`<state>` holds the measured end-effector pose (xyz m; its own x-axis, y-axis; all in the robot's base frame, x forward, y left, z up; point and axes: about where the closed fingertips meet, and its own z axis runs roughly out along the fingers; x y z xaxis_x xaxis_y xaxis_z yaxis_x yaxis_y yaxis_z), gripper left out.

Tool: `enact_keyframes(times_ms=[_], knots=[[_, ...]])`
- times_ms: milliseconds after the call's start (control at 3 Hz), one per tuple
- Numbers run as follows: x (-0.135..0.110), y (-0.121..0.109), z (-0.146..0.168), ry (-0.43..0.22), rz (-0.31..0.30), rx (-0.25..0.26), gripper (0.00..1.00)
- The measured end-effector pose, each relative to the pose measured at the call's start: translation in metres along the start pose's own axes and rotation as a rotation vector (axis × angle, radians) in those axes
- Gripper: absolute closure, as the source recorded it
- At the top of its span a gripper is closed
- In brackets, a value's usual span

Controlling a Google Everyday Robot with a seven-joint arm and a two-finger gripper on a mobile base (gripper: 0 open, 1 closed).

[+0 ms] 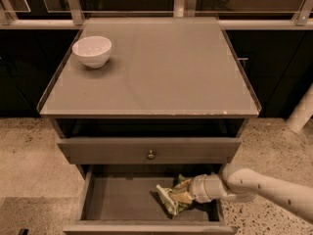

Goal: Pick green jalapeno chip bag from middle drawer and place on counter

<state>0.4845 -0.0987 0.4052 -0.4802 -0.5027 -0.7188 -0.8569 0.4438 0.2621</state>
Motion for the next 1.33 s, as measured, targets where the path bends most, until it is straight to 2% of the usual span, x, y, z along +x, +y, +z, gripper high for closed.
enact_keyframes(times_ms=[333,667,1000,1333], knots=[[-0.033,0.014,-0.049,-0.161,-0.062,-0.059,1.00],[-0.048,0.049,-0.112,-0.290,-0.094,-0.110,1.00],[-0.053,0.082,-0.164,-0.363,-0.111,-0.139,1.00],[-0.071,0.107,-0.206,-0.373,-0.156,-0.121,1.00]])
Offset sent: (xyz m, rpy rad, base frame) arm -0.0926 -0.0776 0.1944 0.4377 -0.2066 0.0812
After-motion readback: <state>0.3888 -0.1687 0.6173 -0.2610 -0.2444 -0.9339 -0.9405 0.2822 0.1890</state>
